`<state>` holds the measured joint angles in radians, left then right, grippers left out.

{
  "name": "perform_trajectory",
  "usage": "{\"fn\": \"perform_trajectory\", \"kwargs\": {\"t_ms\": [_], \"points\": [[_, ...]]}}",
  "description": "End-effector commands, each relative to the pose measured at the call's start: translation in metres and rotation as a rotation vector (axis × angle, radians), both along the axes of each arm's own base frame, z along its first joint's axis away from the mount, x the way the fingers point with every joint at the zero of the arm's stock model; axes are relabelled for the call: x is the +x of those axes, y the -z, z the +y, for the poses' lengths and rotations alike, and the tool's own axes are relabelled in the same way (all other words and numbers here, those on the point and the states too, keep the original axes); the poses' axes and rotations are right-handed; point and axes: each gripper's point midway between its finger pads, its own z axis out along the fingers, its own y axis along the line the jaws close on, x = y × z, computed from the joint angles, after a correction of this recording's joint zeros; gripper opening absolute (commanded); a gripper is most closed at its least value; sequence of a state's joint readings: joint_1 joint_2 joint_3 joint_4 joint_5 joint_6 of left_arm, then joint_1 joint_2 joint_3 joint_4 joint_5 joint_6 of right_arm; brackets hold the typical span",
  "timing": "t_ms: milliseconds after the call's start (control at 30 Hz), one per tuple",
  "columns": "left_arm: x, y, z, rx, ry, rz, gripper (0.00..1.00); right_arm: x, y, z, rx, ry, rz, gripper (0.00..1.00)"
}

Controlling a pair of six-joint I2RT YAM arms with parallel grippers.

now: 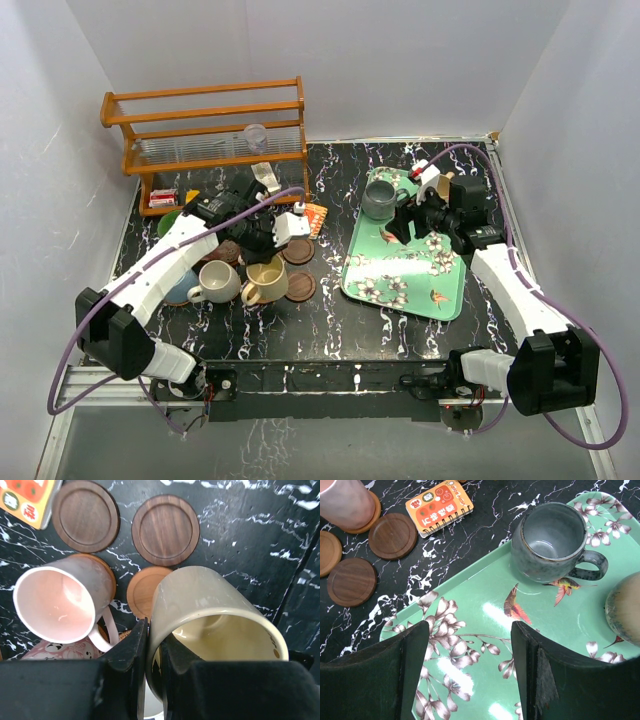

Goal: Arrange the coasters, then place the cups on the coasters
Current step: Place the cup on the coaster.

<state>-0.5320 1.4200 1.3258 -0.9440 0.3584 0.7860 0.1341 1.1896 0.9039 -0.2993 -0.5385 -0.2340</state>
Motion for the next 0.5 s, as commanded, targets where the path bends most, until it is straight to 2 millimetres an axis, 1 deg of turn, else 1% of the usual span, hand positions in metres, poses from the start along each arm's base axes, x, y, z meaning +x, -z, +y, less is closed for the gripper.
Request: {"fn": "perform_trajectory", "kwargs": {"t_ms": [0,233,467], "points": [[0.006,0.002,0.009,0.016,0.028,-0.078,0.0,0.0,-0.018,-0.001,0.02,-0.03,-0.067,0.66],[0.015,0.028,0.015,0.052,0.072,-0.089,0.0,-0.003,-0.014,-0.001,0.039,-0.051,-0.046,0.67],[0.03,0.042,0.015,0.057,0.074,-0.105,0.0,-0.003,-0.01,-0.004,0.048,-0.051,-0.031,0.68]]}}
